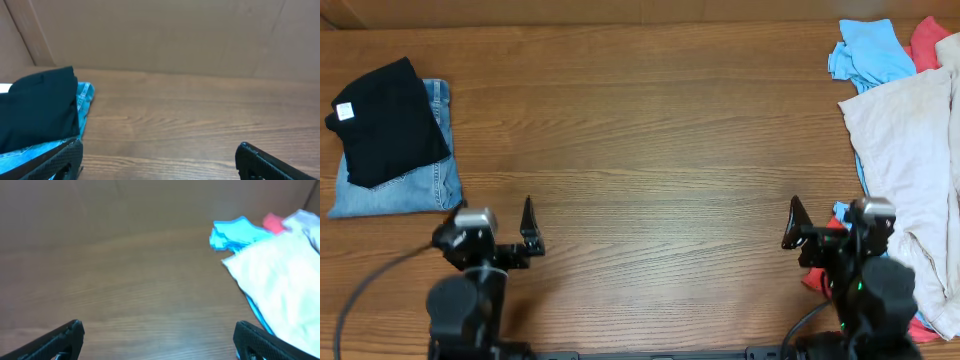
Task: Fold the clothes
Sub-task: 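Reach the right gripper into the clothes pile and grasp the beige shorts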
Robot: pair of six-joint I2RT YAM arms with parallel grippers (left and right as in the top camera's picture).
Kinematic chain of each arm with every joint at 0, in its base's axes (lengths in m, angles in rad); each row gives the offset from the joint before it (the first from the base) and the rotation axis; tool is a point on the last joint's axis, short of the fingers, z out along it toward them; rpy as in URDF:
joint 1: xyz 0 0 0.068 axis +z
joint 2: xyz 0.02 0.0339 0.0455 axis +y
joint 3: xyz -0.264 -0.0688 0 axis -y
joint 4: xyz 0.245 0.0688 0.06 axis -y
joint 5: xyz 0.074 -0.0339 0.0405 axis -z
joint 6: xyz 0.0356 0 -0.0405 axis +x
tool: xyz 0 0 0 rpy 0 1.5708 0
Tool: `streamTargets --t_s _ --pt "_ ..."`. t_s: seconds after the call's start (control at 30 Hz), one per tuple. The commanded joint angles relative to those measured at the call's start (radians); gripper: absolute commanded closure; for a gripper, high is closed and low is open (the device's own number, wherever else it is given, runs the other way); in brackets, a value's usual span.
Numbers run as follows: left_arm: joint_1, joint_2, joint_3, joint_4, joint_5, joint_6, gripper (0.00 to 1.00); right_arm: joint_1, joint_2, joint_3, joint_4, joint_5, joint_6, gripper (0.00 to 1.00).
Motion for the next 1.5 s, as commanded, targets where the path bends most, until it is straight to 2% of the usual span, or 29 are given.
streamTargets --t_s 0.0,0.17,0.3,0.33,0.4,0.47,0.57,0.87,1.0,1.13,1.47 --pt "0.008 0.147 0.125 -0.032 -0.003 -0.016 0.0 0.004 0.134 0.135 -0.055 0.027 0.008 0.0" --pt "0.008 0.323 0.297 -0.137 -0.003 -0.015 0.0 0.004 0.334 0.304 -0.175 -0.036 0.007 0.0" --pt "0.008 0.396 0.356 -0.201 -0.003 -0.015 0.0 0.003 0.416 0.36 -0.204 -0.055 0.007 0.0" --pt "0.008 0.405 0.357 -0.209 -0.002 -0.018 0.0 -0.006 0.428 0.366 -0.211 0.008 0.039 0.0" --pt "0.008 0.411 0.357 -0.226 0.012 -0.018 0.0 -0.035 0.442 0.376 -0.24 0.134 0.192 0.0" --pt "0.008 0.412 0.357 -0.236 0.039 -0.018 0.0 -0.1 0.453 0.381 -0.273 0.18 0.282 0.0" --pt "0.008 0.412 0.357 -0.234 0.045 -0.018 0.0 -0.257 0.472 0.381 -0.308 0.181 0.309 0.0" --pt "0.008 0.412 0.357 -0.224 0.045 -0.018 0.0 -0.909 0.639 0.38 -0.426 0.178 0.345 0.0" --pt "0.008 0.412 0.357 -0.224 0.045 -0.018 0.0 -1.11 0.73 0.379 -0.445 0.157 0.432 0.0" --pt "0.008 0.412 0.357 -0.225 0.045 -0.018 0.0 -1.18 0.809 0.369 -0.439 0.158 0.477 0.0" --pt "0.008 0.412 0.357 -0.225 0.045 -0.018 0.0 -1.209 0.958 0.272 -0.277 0.166 0.506 0.0"
